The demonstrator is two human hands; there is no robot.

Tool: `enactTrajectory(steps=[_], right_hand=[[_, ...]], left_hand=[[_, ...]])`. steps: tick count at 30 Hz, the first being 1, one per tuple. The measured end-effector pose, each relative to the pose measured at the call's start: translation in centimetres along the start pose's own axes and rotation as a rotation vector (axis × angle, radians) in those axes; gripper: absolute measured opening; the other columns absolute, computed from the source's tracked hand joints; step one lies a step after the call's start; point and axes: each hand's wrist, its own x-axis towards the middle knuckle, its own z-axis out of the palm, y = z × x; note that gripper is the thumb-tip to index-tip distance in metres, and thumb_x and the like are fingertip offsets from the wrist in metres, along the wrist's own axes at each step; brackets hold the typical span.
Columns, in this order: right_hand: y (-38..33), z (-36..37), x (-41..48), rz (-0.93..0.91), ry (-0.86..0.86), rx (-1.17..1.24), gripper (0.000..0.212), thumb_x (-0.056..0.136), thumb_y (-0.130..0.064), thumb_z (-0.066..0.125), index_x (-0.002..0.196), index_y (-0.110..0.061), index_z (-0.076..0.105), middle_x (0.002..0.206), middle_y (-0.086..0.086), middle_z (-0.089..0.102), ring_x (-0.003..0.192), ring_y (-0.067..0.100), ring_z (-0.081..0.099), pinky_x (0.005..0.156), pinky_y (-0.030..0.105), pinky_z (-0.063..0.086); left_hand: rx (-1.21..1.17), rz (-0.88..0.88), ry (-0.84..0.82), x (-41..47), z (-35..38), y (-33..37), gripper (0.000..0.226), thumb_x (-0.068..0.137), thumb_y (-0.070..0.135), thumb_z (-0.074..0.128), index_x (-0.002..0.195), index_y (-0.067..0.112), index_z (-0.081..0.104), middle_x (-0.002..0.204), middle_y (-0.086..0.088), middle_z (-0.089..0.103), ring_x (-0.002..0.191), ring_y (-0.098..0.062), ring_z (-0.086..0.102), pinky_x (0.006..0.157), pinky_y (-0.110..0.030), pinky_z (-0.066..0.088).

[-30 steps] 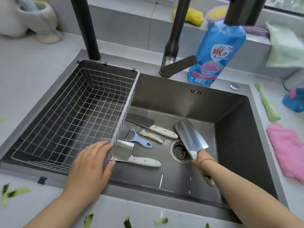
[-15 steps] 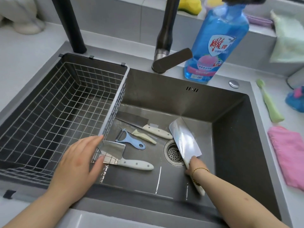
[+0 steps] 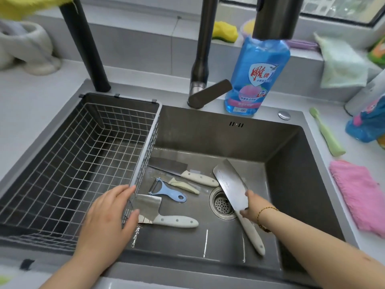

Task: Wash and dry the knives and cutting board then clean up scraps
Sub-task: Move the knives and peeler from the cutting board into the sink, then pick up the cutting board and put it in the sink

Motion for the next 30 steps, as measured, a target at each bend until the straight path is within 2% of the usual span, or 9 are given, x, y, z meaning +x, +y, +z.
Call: enactTrajectory(steps=[3, 7, 10, 12, 19, 22, 25, 28, 30], right_hand=[[-1.5, -2.2, -2.4, -0.11, 0.091, 0.084, 0.041, 0.091, -0.028, 0.05, 0.128, -0.012, 0.041, 0.123, 0.004, 0.053, 0.111, 0.021, 0.053, 0.092, 0.026, 0.041], [-5.4, -4.3, -6.8, -0.299, 0.274, 0.278, 0.003, 0.089, -0.022, 0.054, 0.087, -0.024, 0.053, 0.083, -0.01, 0.055, 0.08, 0.012, 0.05, 0.062, 0.012, 0.035], [-9.7, -4.9, -10.2, -0.479, 0.342, 0.375, 0.028, 0.087, -0.018, 0.058, 0.068, -0.033, 0.044, 0.069, -0.013, 0.053, 0.065, 0.005, 0.049, 0.06, 0.008, 0.039], [-13.5, -4.6, -12.6, -0.593, 0.33, 0.401, 0.027, 0.086, -0.017, 0.059, 0.068, -0.033, 0.047, 0.067, -0.009, 0.055, 0.063, 0.004, 0.049, 0.062, 0.013, 0.04], [-30.9, 0.4, -21.9, -0.9, 0.203, 0.643, 0.02, 0.088, -0.012, 0.057, 0.076, -0.027, 0.052, 0.079, -0.004, 0.061, 0.073, 0.008, 0.056, 0.065, 0.013, 0.045], [-38.1, 5.7, -26.7, -0.971, 0.019, 0.707, 0.021, 0.086, -0.007, 0.058, 0.075, -0.024, 0.053, 0.077, 0.002, 0.059, 0.073, 0.018, 0.056, 0.073, 0.03, 0.048], [-43.3, 11.5, -31.1, -1.022, -0.125, 0.73, 0.02, 0.085, -0.008, 0.058, 0.075, -0.024, 0.052, 0.075, -0.001, 0.057, 0.071, 0.012, 0.054, 0.068, 0.018, 0.045], [-47.3, 16.4, -35.6, -1.07, -0.254, 0.692, 0.018, 0.088, -0.013, 0.057, 0.079, -0.028, 0.053, 0.083, -0.006, 0.06, 0.08, 0.003, 0.056, 0.068, 0.008, 0.045], [-49.2, 19.3, -38.1, -1.072, -0.332, 0.675, 0.016, 0.09, -0.012, 0.055, 0.082, -0.026, 0.054, 0.086, -0.007, 0.06, 0.082, -0.001, 0.055, 0.067, 0.003, 0.045]], left_hand=[[-0.022, 0.013, 0.002, 0.1, -0.6, 0.2, 0.052, 0.076, 0.039, 0.039, 0.106, 0.006, 0.066, 0.105, -0.008, 0.066, 0.093, -0.029, 0.064, 0.08, -0.045, 0.047], [-0.238, 0.038, 0.056, -0.8, -2.7, 0.4, 0.046, 0.077, 0.041, 0.038, 0.103, 0.017, 0.067, 0.104, 0.016, 0.057, 0.099, 0.0, 0.048, 0.086, -0.032, 0.037], [-0.4, -0.081, 0.116, -2.4, -6.2, -0.7, 0.035, 0.078, 0.053, 0.035, 0.109, 0.041, 0.047, 0.106, 0.04, 0.034, 0.102, 0.019, 0.032, 0.096, -0.015, 0.024], [-0.423, -0.179, 0.16, -4.8, -9.1, -2.9, 0.016, 0.09, 0.037, 0.048, 0.101, 0.047, 0.042, 0.102, 0.042, 0.033, 0.098, 0.024, 0.032, 0.087, -0.003, 0.026], [-0.498, -0.559, 0.445, -18.1, -17.9, -13.8, 0.031, 0.09, 0.019, 0.055, 0.082, 0.049, 0.049, 0.095, 0.033, 0.051, 0.085, 0.003, 0.052, 0.07, -0.014, 0.036], [-0.518, -0.711, 0.562, -25.1, -20.8, -17.6, 0.035, 0.09, 0.018, 0.055, 0.079, 0.051, 0.055, 0.092, 0.031, 0.049, 0.09, 0.0, 0.048, 0.069, -0.017, 0.033], [-0.458, -0.819, 0.653, -31.3, -23.0, -21.4, 0.049, 0.087, 0.013, 0.057, 0.067, 0.058, 0.06, 0.094, 0.021, 0.056, 0.093, -0.004, 0.051, 0.075, -0.022, 0.032], [-0.267, -0.96, 0.644, -37.4, -23.9, -26.0, 0.024, 0.089, 0.016, 0.055, 0.1, 0.037, 0.06, 0.123, 0.001, 0.054, 0.12, -0.021, 0.046, 0.094, -0.031, 0.034], [-0.054, -1.104, 0.653, -41.3, -24.1, -29.0, 0.033, 0.09, 0.02, 0.054, 0.123, 0.018, 0.057, 0.139, -0.008, 0.044, 0.13, -0.027, 0.038, 0.107, -0.037, 0.025]])
